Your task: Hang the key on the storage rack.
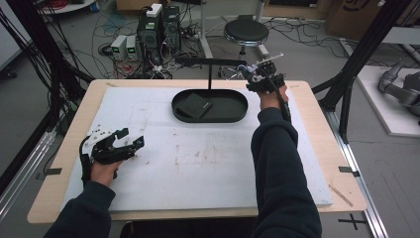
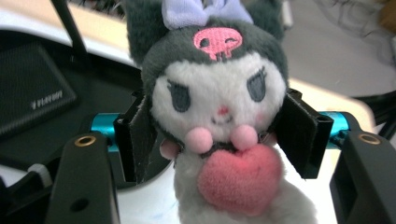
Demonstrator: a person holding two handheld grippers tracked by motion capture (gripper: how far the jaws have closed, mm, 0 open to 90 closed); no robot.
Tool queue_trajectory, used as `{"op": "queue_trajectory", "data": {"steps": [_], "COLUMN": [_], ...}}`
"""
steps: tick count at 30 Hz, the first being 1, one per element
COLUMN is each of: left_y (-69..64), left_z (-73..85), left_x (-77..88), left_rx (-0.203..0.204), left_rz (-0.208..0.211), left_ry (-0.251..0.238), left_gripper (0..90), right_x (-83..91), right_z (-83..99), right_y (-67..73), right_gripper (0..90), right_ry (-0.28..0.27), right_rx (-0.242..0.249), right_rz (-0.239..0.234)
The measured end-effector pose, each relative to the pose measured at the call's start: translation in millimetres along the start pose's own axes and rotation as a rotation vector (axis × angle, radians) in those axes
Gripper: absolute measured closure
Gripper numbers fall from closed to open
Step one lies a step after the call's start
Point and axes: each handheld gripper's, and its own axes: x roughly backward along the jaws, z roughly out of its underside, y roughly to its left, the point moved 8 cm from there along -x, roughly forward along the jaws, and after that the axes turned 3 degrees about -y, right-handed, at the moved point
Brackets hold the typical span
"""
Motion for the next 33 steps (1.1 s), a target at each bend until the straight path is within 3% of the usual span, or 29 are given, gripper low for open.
{"op": "queue_trajectory", "data": {"steps": [4, 10, 13, 16, 21, 23, 30, 33], "left_y": [-0.1, -0.4, -0.1, 0.3, 0.2, -0.9, -2.9, -2.4], "left_z": [0.4, 0.8, 1.3, 1.5, 1.8, 1.8, 1.9, 1.1], "left_x": [-0.4, -0.3, 0.2, 0.8, 0.5, 0.3, -0.9, -0.9], "left_rx": [-0.001, -0.002, 0.002, 0.001, 0.002, 0.004, -0.002, 0.003], "left_rz": [-0.001, 0.001, -0.001, 0.0, -0.004, 0.0, 0.005, 0.003], "left_ry": [0.004, 0.005, 0.004, 0.004, 0.005, 0.005, 0.006, 0.0], "left_gripper": [22.3, 22.3, 22.3, 22.3, 22.3, 22.3, 22.2, 22.2], "right_x": [-14.9, -38.2, -45.0, -46.6, -38.1, -30.0, 1.1, 17.6], "right_z": [12.0, 13.3, 11.9, 7.9, 2.0, -1.5, -8.2, -5.9], "right_y": [13.4, 43.5, 50.5, 48.3, 40.0, 36.7, 25.3, 23.7], "right_gripper": [35.4, 35.6, 34.9, 32.0, 25.4, 24.5, 24.2, 23.9], "right_ry": [0.058, 0.069, 0.057, 0.023, -0.024, -0.053, -0.114, -0.126], "right_rx": [0.012, 0.023, 0.014, 0.011, 0.013, 0.003, 0.036, 0.044], "right_rz": [-0.051, -0.111, -0.094, -0.072, -0.078, -0.101, -0.143, -0.188]}}
